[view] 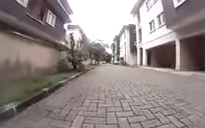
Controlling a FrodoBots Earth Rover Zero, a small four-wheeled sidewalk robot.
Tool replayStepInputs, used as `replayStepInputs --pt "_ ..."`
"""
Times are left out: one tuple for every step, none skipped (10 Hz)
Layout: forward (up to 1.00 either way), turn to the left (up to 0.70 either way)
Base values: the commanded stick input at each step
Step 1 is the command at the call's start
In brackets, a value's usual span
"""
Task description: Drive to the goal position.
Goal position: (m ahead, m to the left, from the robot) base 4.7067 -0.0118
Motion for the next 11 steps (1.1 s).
replayStepInputs --pt "0.7 0.0" --pt "0.7 0.0" --pt "0.7 0.0" --pt "0.7 0.0" --pt "0.7 0.0" --pt "0.7 0.0" --pt "0.7 0.0" --pt "0.7 0.0" --pt "0.7 0.0" --pt "0.7 0.0" --pt "0.7 0.0"
